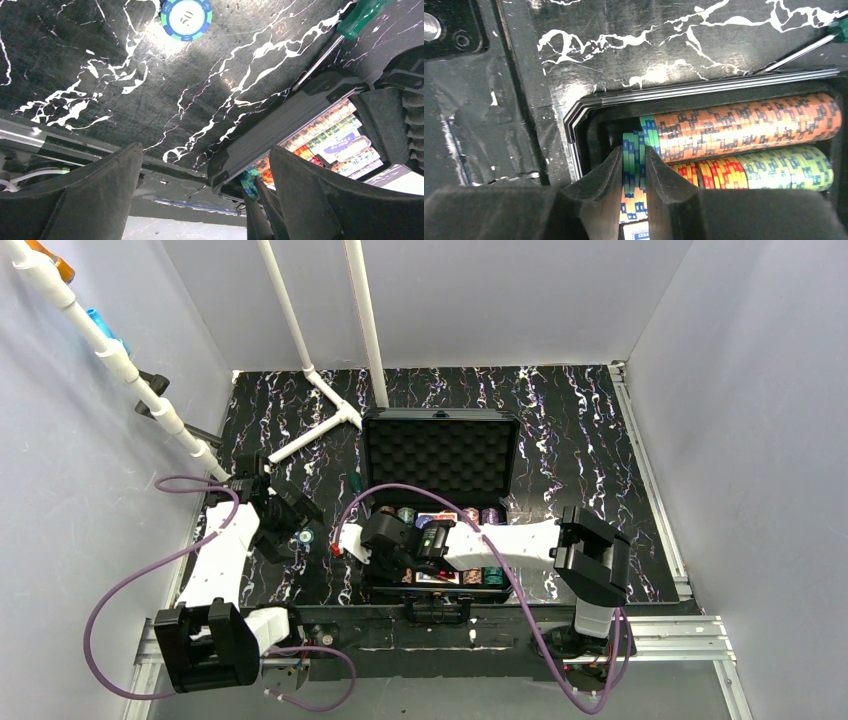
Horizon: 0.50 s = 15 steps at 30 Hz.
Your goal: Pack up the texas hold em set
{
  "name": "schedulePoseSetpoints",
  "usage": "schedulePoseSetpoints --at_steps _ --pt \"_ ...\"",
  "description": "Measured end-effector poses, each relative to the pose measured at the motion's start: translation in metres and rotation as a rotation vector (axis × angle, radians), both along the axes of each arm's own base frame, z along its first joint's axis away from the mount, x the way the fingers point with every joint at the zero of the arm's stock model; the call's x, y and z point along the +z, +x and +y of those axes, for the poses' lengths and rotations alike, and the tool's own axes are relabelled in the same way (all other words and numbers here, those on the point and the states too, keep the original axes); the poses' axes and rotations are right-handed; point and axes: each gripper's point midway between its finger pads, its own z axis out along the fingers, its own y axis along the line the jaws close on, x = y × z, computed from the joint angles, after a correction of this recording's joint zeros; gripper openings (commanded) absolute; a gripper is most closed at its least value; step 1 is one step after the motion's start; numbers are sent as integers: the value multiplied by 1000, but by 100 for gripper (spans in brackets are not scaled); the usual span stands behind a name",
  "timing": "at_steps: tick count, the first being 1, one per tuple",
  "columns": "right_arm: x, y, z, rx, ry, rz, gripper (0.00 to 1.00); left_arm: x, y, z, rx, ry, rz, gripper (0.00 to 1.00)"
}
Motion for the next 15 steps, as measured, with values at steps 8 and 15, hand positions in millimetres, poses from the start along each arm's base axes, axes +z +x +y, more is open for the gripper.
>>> schedulePoseSetpoints --at_steps 8,15 --pt "-1 7 0 -13 -9 -47 46 -8 10 -3 18 -46 20 98" --pt "2 7 -1 -34 -3 -39 64 -13 15 -2 31 -62 31 97"
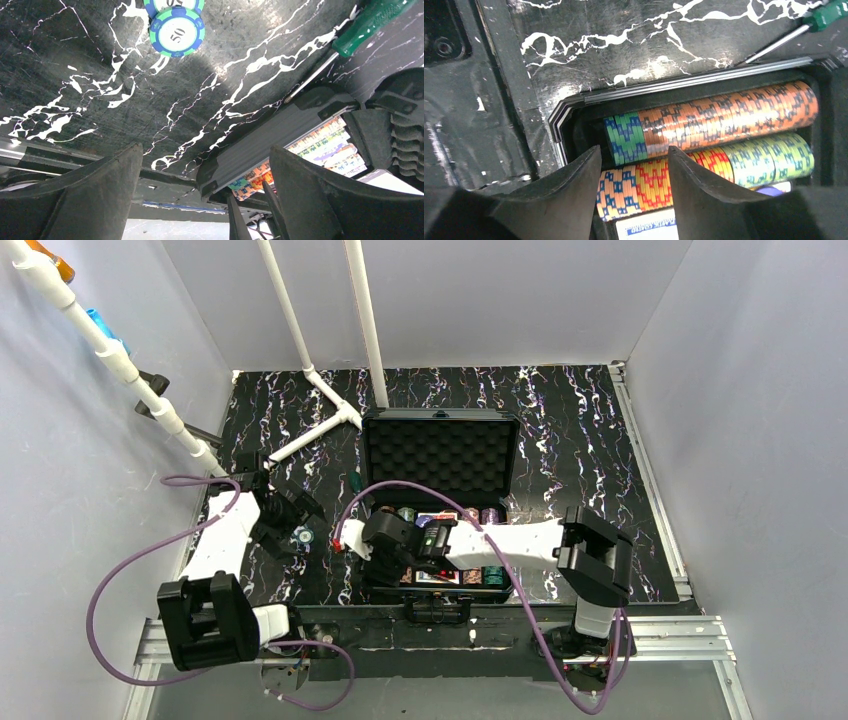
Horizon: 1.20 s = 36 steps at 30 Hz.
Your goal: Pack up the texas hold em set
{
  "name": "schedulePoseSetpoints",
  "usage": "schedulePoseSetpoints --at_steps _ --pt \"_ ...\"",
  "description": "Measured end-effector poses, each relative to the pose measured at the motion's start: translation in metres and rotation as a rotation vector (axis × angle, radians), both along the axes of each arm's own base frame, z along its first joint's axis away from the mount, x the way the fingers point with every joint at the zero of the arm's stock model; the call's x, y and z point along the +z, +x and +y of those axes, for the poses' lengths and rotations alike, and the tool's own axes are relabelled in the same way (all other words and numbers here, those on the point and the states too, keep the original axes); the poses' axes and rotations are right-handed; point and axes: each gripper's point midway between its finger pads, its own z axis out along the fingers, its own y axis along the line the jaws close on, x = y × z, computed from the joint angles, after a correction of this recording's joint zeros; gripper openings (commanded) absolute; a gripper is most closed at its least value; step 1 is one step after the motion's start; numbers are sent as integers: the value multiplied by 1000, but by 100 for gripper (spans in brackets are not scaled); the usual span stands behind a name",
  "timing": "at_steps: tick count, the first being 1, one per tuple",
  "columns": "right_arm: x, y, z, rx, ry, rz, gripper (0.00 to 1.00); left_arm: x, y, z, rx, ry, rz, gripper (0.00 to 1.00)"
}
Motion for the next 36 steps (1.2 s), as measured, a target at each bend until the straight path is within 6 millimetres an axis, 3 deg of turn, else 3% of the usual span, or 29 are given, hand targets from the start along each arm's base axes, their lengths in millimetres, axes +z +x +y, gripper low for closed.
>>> schedulePoseSetpoints --at_steps 3,9,12,17,22,26,29,32,36 --pt "19 -1 -2 -45 45 21 69 -9 3 1 7 -11 38 93" --pt "98 2 -12 -172 251 82 70 -25 9 2 9 -29 144 94" --pt "125 5 -21 -233 334 116 71 -30 11 1 33 -37 170 93" --pt "129 -1 -51 -299 360 165 71 -31 19 2 143 -32 143 82" --pt "119 -9 -76 -330 349 196 71 -22 37 17 67 71 38 84" --pt "118 -13 -90 -335 358 206 72 -14 61 32 -257 240 -94 87" --pt "120 -16 -97 -330 373 215 72 -20 60 39 -460 329 -144 88" --pt "133 -24 -101 -291 411 230 72 -24 58 50 -672 404 -165 89" --pt "156 -37 -106 -220 478 251 73 -34 62 50 -865 401 -184 91"
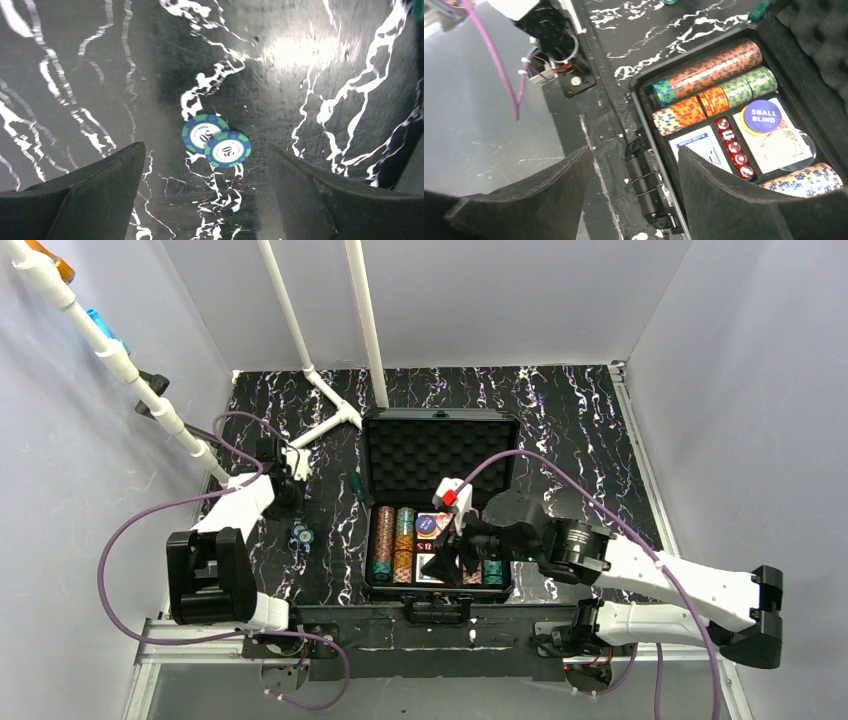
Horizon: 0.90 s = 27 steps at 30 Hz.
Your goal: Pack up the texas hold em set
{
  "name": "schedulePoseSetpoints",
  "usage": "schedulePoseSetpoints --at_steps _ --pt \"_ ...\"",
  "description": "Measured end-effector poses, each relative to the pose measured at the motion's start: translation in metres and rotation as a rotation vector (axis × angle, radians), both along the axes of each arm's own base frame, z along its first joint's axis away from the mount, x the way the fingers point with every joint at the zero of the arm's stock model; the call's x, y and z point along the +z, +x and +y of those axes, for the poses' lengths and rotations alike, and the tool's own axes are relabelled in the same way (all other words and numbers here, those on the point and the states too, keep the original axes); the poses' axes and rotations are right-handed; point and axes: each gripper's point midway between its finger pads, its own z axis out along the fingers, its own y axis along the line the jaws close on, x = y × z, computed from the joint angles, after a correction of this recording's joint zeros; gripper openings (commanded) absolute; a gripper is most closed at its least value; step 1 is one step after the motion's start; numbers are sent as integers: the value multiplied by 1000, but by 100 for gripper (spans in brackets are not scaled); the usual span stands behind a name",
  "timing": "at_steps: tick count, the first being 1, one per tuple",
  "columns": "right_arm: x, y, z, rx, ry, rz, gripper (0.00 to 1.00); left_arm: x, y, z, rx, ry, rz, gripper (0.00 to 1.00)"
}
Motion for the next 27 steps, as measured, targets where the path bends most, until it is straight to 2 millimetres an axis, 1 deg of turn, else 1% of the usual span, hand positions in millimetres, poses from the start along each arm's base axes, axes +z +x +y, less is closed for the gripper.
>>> schedulePoseSetpoints --at_steps 2,6,9,12,15,18,20,27 --pt "11 -7 -4 32 36 -2 73 -11 -5 -3 -84 -10 19 92" --pt "31 -16 -13 79 94 -31 74 -32 -26 -13 -211 -44 121 93" --pt "40 -18 -21 89 125 -67 75 -38 -28 -14 -266 -30 158 93" --pt "38 -17 -29 89 131 -82 75 -38 -28 -16 -303 -17 168 93" --pt "33 -16 -34 84 120 -82 75 -39 -30 -15 -344 17 186 91" --pt "30 -15 -34 82 115 -82 75 -40 -31 -13 -377 43 195 89" --pt "28 -16 -35 85 111 -79 75 -40 -31 -13 -391 52 194 86" --pt "29 -16 -35 90 116 -78 75 -40 -29 -13 -434 72 192 78"
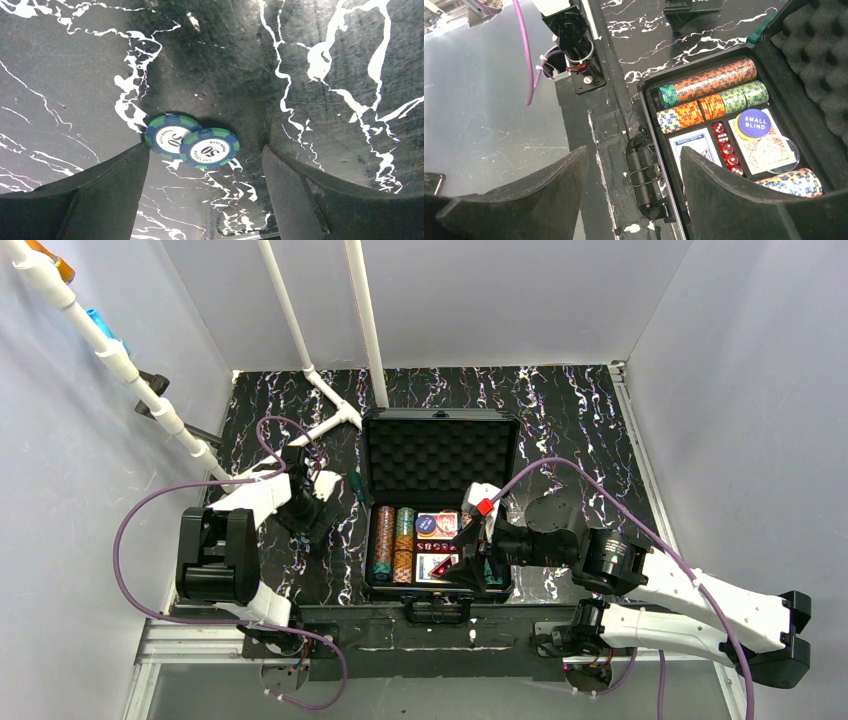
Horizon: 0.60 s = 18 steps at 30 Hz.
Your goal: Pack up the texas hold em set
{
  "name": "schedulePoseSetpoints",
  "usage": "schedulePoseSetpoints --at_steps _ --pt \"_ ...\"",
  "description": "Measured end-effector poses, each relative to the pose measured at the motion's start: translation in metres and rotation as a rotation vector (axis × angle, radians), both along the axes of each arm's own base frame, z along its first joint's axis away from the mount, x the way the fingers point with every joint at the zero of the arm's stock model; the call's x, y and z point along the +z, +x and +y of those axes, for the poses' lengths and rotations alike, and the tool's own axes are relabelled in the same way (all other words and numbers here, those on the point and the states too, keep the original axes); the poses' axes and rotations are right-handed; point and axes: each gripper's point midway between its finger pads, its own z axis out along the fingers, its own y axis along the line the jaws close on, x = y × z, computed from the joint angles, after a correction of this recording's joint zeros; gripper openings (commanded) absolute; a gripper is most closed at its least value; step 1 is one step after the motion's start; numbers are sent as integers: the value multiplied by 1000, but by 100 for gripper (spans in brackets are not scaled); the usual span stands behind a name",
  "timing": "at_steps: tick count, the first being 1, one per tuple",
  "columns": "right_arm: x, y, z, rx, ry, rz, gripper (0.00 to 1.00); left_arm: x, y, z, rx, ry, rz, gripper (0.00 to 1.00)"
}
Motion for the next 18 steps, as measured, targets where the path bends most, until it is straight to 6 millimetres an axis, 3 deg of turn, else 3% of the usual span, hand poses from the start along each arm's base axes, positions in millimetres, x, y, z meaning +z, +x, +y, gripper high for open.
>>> schedulePoseSetpoints --at_steps 18 --pt "0 0 0 0 0 1 75 0 2 -2 -23 13 18 47"
